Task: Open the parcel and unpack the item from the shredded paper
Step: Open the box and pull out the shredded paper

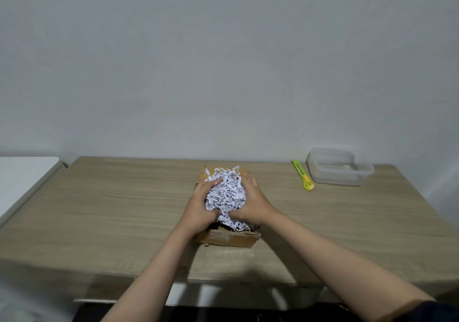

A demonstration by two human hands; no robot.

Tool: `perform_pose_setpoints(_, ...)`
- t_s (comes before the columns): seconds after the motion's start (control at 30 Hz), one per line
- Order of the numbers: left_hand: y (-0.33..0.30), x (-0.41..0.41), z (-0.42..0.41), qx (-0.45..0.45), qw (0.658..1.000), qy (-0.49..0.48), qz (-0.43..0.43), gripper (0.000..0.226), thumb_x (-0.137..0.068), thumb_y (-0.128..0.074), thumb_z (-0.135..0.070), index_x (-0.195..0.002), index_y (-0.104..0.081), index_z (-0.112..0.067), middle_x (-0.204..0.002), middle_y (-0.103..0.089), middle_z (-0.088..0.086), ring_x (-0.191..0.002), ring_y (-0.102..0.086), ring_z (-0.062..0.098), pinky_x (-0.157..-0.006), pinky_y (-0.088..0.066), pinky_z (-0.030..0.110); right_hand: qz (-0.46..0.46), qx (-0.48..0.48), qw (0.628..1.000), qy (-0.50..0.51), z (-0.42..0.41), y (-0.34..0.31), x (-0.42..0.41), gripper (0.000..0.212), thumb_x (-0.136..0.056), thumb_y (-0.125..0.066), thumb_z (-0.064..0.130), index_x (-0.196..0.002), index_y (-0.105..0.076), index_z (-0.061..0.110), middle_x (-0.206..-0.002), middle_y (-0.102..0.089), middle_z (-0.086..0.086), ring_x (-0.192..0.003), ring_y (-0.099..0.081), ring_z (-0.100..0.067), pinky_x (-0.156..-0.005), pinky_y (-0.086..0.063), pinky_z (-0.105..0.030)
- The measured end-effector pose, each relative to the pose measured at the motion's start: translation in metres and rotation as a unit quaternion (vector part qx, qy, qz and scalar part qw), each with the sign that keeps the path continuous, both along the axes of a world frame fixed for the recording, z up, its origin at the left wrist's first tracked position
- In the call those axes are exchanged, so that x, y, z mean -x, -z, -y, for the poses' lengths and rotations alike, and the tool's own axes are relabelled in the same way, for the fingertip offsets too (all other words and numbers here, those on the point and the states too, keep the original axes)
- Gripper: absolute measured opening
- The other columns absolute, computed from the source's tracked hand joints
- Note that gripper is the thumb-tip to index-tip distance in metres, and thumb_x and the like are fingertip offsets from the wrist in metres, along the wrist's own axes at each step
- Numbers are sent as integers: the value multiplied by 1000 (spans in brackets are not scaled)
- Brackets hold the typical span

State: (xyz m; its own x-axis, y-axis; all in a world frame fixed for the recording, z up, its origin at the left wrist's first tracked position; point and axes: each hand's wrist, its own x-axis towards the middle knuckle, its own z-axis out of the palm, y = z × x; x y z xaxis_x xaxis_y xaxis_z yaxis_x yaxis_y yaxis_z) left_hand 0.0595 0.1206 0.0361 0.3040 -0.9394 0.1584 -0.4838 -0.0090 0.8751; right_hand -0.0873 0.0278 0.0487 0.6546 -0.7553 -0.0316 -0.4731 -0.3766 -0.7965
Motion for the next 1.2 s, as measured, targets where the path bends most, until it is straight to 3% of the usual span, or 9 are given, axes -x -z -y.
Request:
perform_pose_setpoints(0.17, -2, 7, -1, 19, 1000, -12, 8, 78, -56, -55, -3, -130, -47, -26, -123, -46, -2, -118, -42, 6, -97, -27, 2, -23, 29, 999, -16, 4, -9, -1, 94, -56, -77, 14, -137, -30, 26, -134, -24, 3, -100, -56, -25, -82, -55, -39)
perform_pose_setpoints(0.3, -4, 17, 4, 25, 999, -28, 7, 78, -64, -55, 13, -134, -43, -21, -126, -40, 1, -119, -38, 7, -96, -20, -4, -18, 48, 998, -29, 10, -15, 1, 95, -56, -74, 13, -139, -29, 28, -133, -25, 2, -109, -51, -19, -90, -47, -27)
perform_pose_setpoints(0.47, 1, 25, 4, 12, 999, -43, 6, 79, -67, -53, 17, -135, -41, -23, -128, -38, 4, -117, -38, 8, -92, -20, -6, -34, 39, 998, -35, 11, -11, 4, 98, -54, -74, 14, -139, -27, 29, -140, -19, 4, -104, -53, -17, -82, -54, -31)
perform_pose_setpoints(0.67, 20, 32, -5, -49, 995, -30, 78, 79, -74, -55, 2, -144, -31, -27, -146, -29, 7, -135, -33, 23, -109, -29, 27, -46, 27, 998, -20, 5, 6, 12, 95, -55, -76, 15, -137, -30, 25, -131, -26, -1, -105, -52, -20, -91, -49, -33)
perform_pose_setpoints(0.8, 19, 30, -4, -42, 997, -14, 59, 81, -70, -56, 2, -141, -35, -31, -142, -35, 6, -134, -35, 22, -112, -30, 34, -38, 18, 999, -3, 2, 10, 15, 84, -58, -77, 14, -130, -35, 17, -126, -28, -4, -111, -47, -20, -88, -45, -27)
perform_pose_setpoints(0.9, 12, 27, -2, -12, 999, -13, 41, 80, -67, -56, 2, -138, -40, -29, -135, -40, 3, -128, -40, 15, -109, -28, 22, -32, 12, 999, 0, 3, 5, 14, 91, -56, -77, 16, -135, -32, 18, -133, -26, -6, -116, -45, -19, -89, -43, -25)
perform_pose_setpoints(1.0, 0, 24, 0, 17, 999, -11, 44, 79, -67, -58, 10, -136, -42, -25, -129, -42, -1, -118, -38, 2, -100, -22, 2, -8, 15, 1000, 4, 4, -7, 12, 90, -59, -76, 12, -136, -32, 22, -131, -27, -6, -111, -49, -20, -78, -45, -22)
perform_pose_setpoints(1.1, -14, 18, 6, 39, 998, -7, 57, 81, -65, -58, 9, -137, -42, -25, -128, -42, -2, -119, -38, 2, -98, -20, -2, 4, 37, 999, 5, 7, -22, 9, 88, -60, -76, 11, -137, -32, 18, -129, -28, -7, -116, -45, -20, -87, -39, -19)
perform_pose_setpoints(1.2, -32, 14, 11, 47, 997, -3, 65, 80, -65, -57, 7, -138, -42, -24, -129, -41, -4, -121, -37, 3, -98, -19, -3, 14, 41, 999, 7, 11, -41, 8, 89, -60, -77, 12, -136, -32, 18, -128, -29, -6, -113, -47, -22, -84, -45, -24)
